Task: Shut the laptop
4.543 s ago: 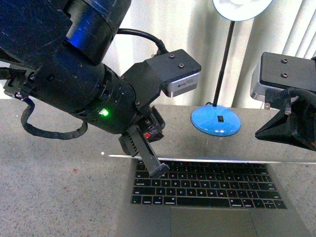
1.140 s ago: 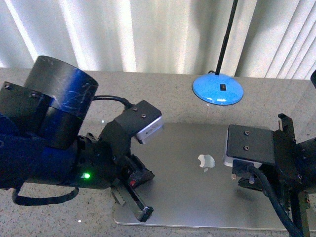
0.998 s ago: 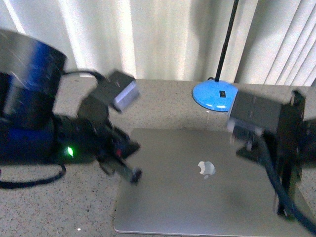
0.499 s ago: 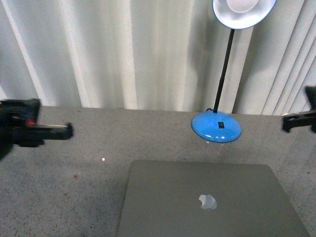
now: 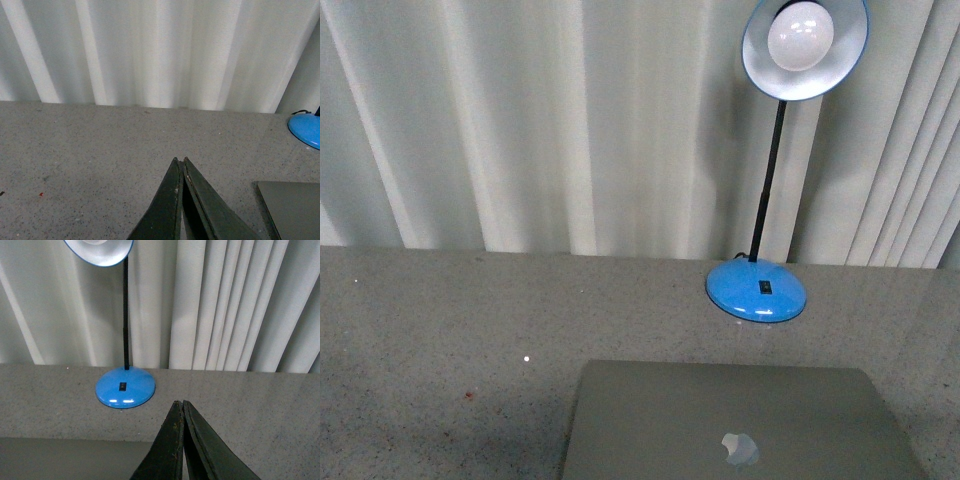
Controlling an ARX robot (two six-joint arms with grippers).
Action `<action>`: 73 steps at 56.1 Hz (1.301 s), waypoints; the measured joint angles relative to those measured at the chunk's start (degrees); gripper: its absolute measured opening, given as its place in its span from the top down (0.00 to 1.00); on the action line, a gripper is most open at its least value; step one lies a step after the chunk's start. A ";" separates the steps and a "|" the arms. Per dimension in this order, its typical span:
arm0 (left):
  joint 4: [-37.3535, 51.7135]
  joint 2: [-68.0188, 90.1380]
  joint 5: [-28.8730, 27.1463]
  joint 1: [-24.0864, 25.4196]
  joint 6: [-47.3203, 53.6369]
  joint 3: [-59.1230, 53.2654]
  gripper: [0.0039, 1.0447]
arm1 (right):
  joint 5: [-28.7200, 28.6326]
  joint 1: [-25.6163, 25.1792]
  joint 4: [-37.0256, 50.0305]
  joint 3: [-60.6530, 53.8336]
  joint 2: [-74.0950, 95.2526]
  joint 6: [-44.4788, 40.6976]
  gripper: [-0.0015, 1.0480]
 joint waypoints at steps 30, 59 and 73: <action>-29.55 -33.99 5.64 6.01 0.00 -2.78 0.97 | -0.70 -1.84 -21.53 -5.55 -27.52 0.17 0.97; -46.40 -51.95 5.64 6.01 0.00 -2.80 0.97 | -0.74 -1.86 -38.69 -5.66 -45.97 0.17 0.97; -51.36 -56.98 5.64 6.01 -0.02 -2.82 0.97 | -0.74 -1.84 -43.80 -5.66 -51.17 0.17 0.97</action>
